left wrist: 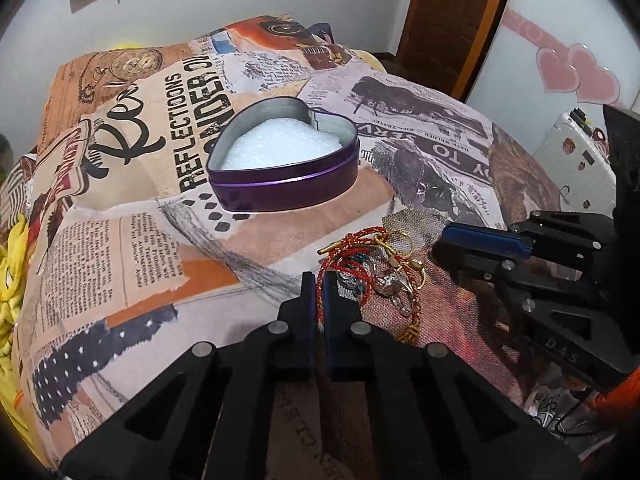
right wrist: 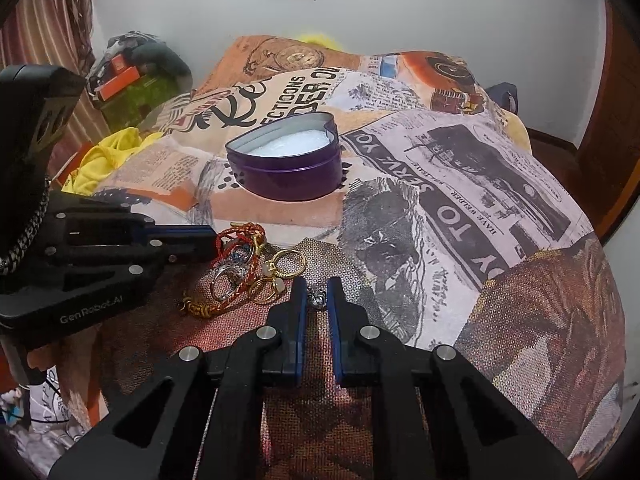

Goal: Organize jewelry
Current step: 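Grasp the red string bracelet with the left gripper, then carry the red bracelet into the heart tin and open the left gripper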

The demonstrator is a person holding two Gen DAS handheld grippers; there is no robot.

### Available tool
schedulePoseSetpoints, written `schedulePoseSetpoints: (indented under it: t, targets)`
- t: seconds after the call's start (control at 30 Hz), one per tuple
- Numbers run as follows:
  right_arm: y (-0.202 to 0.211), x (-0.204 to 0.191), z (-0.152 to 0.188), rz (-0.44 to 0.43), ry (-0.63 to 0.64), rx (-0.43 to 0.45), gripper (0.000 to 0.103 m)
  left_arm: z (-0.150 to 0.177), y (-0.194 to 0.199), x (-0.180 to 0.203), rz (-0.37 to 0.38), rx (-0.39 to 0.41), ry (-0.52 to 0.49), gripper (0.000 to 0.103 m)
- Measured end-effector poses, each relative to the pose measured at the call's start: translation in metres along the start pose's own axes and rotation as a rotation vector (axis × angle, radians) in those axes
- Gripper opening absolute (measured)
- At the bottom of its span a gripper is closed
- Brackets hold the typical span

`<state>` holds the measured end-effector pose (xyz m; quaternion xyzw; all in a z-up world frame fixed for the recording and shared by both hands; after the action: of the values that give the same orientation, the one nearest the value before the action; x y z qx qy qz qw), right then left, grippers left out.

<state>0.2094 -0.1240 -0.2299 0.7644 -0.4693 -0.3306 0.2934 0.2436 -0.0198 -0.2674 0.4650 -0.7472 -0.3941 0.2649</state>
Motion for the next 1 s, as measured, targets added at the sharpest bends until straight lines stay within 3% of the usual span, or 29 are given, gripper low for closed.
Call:
schedulePoseSetpoints:
  t: [0.4,0.7,1.0]
  targets:
    - [0.024,0.003,-0.012,0.027,-0.002,0.063,0.009,-0.009,0.037,-0.012,-0.037,0.090,0.043,0.001]
    - [0.047,0.005,-0.040,0.052,-0.008,0.146,0.009,-0.029,0.065,-0.023,-0.067,0.177,0.064,0.001]
    - [0.055,-0.014,-0.063,0.024,0.022,0.211,0.009,-0.052,0.084,-0.041,-0.106,0.259,0.087,0.001]
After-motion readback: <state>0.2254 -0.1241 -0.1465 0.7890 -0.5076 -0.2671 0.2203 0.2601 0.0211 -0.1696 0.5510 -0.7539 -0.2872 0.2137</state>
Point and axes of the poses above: each gripper's, at about its wrist camera, not at the fingertips, and y roughly against the way its jaws point, x to its right, z to its underside, the point moved 5 cm from there along -y, roughly the way its jaws point, and after that the axes turned 8 degrees about -y, right-handed, at the moved point
